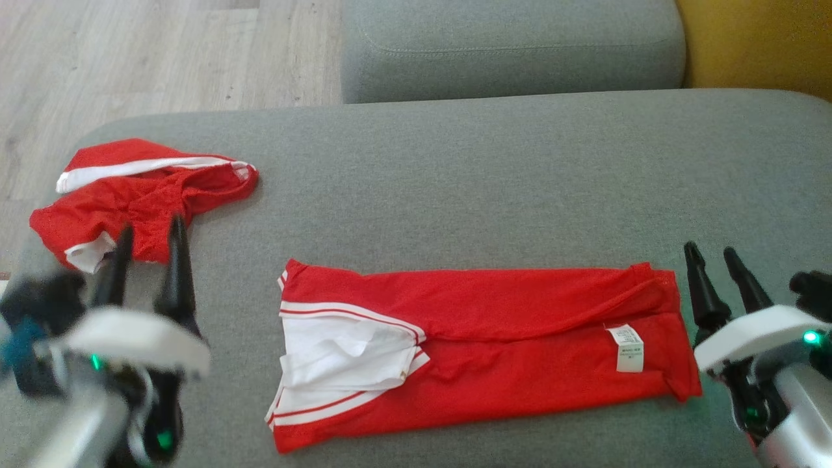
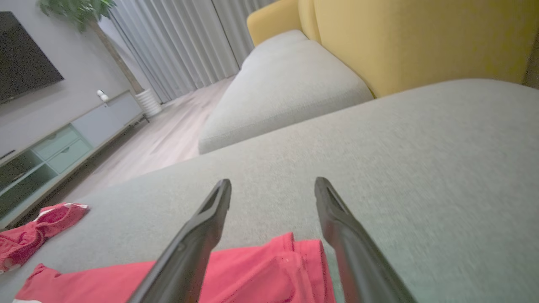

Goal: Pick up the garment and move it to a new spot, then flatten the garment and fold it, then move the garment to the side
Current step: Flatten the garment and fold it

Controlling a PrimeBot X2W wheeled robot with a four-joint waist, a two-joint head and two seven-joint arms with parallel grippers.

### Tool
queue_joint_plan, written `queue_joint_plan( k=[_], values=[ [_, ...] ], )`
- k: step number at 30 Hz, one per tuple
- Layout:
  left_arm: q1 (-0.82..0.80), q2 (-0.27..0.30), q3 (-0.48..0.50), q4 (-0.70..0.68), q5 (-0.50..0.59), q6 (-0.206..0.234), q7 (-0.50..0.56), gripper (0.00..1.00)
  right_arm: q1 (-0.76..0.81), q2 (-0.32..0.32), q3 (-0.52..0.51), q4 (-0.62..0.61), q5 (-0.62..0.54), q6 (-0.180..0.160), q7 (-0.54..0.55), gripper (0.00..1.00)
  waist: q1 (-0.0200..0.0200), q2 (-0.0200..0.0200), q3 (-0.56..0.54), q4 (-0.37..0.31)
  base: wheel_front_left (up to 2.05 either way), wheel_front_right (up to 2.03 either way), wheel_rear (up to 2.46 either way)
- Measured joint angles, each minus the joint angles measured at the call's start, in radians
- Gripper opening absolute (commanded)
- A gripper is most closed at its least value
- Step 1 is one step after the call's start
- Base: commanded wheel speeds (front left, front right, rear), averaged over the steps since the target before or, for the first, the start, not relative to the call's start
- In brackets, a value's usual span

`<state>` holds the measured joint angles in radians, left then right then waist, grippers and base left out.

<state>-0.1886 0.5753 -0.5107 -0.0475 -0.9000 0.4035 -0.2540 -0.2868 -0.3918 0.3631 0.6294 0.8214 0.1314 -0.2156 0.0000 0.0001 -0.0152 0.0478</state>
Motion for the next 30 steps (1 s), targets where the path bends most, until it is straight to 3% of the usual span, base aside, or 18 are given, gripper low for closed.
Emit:
queue_joint_plan(
  k=[5, 9, 16, 25, 30],
  values=[
    [0.207, -0.140, 0.120, -0.009, 0.114, -0.065, 0.000, 1.00, 0.049, 0.029, -0.067, -0.020, -0.059, 0.000, 0.052, 1.00, 0.0000, 0.0000, 0.010, 0.003, 0.00, 0.00, 0.00],
    [0.225, -0.207, 0.170, -0.004, 0.166, -0.126, 0.000, 1.00, 0.048, 0.051, -0.116, -0.030, -0.114, 0.000, 0.128, 1.00, 0.0000, 0.0000, 0.023, 0.005, 0.00, 0.00, 0.00],
    [0.216, -0.266, 0.203, 0.050, 0.222, -0.204, 0.000, 1.00, -0.014, 0.104, -0.235, 0.084, -0.225, 0.000, 0.320, 1.00, 0.0000, 0.0000, 0.034, 0.026, 0.00, 0.00, 0.00],
    [0.205, -0.308, 0.244, 0.092, 0.253, -0.247, 0.000, 1.00, -0.050, 0.139, -0.385, 0.211, -0.331, 0.000, 0.508, 1.00, 0.0000, 0.0000, 0.051, 0.060, 0.00, 0.00, 0.00],
    [0.205, -0.330, 0.262, 0.112, 0.274, -0.265, 0.000, 1.00, -0.052, 0.155, -0.438, 0.204, -0.366, 0.000, 0.595, 1.00, 0.0000, 0.0000, 0.064, 0.072, 0.00, 0.00, 0.00]
  ],
)
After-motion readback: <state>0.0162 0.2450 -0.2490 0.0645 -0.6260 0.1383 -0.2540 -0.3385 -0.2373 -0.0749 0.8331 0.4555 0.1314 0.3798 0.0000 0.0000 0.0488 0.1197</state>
